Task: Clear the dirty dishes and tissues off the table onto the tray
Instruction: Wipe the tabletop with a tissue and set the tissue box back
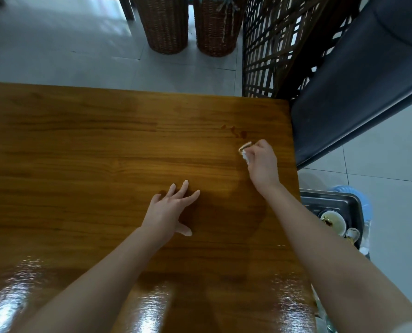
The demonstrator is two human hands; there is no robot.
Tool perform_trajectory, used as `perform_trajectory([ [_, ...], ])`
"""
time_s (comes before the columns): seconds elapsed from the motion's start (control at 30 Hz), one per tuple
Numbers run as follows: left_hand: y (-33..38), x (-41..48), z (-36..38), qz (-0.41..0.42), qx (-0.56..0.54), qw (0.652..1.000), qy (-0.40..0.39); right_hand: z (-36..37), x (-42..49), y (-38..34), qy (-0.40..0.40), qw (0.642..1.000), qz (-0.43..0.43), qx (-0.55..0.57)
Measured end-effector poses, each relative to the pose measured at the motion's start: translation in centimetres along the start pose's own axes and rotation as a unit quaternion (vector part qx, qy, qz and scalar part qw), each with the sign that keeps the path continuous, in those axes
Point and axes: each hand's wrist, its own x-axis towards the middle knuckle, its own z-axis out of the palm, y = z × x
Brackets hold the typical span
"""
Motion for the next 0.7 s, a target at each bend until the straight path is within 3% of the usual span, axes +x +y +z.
perform_trajectory([
  [0.1,-0.1,0.2,0.3,-0.003,-0.002,1.0,-0.005,0.4,4.1,-1.2,0.025,0.997,0.062,0.044],
  [0.3,-0.3,0.8,0.3,-0.007,-0.007,1.0,-0.017,1.5,7.8,-3.4,0.04,0.994,0.098,0.037],
  [0.7,-0.1,0.5,-0.3,-0.002,-0.004,0.999,-0.035,2.8,3.5,-3.9,-0.007,0.999,0.02,0.033],
])
